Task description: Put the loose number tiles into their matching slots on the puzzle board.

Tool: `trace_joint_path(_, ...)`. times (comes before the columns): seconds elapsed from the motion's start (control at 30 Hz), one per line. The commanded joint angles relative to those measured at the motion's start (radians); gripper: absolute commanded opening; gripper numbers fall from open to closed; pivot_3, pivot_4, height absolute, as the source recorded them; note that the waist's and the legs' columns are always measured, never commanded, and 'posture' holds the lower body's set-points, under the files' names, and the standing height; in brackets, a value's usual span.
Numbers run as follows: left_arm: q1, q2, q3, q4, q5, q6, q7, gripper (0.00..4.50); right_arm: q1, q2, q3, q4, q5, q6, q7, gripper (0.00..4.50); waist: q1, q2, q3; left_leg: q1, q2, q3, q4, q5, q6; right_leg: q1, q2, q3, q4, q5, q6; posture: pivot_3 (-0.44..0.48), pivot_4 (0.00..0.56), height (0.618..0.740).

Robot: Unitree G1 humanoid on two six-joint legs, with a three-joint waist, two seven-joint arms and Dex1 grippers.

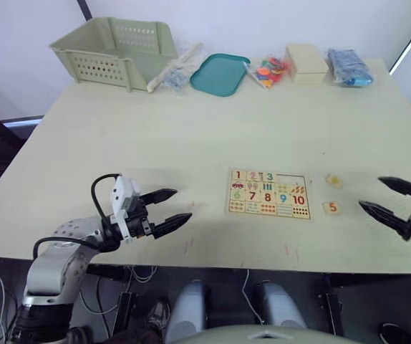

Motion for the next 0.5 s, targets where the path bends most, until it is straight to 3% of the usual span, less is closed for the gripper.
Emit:
trace_joint_path(0.03,-0.009,-0.012,-0.001,-0.008,-0.029,-0.084,-0.068,4.44,-0.086,-0.057,0.090,0.061,-0.124,-0.033,-0.018,4.50,-0.002,0.000,0.000,0.000,0.000,0.001,0.000,0.000,0.000,0.000,0.000,0.000,0.000,0.000,0.000,0.000,0.150,0.740)
trace_joint_path(0.27,-0.065,0.017,0.025,0.053,-0.118,-0.109,-0.240,4.44,-0.353,-0.086,0.235,0.315,-0.198,-0.026,0.065,4.50,-0.006,0.000,0.000,0.001,0.000,0.005,0.000,0.000,0.000,0.000,0.000,0.001,0.000,0.000,0.000,0.000,0.150,0.740)
trace_joint_path(0.5,-0.059,-0.016,0.027,0.093,-0.083,-0.228,-0.245,4.44,-0.478,-0.057,0.313,0.452,-0.266,-0.053,0.074,4.50,-0.005,0.000,0.000,0.001,0.000,0.005,0.000,0.000,0.000,0.000,0.000,0.002,0.000,0.000,0.000,0.000,0.150,0.740)
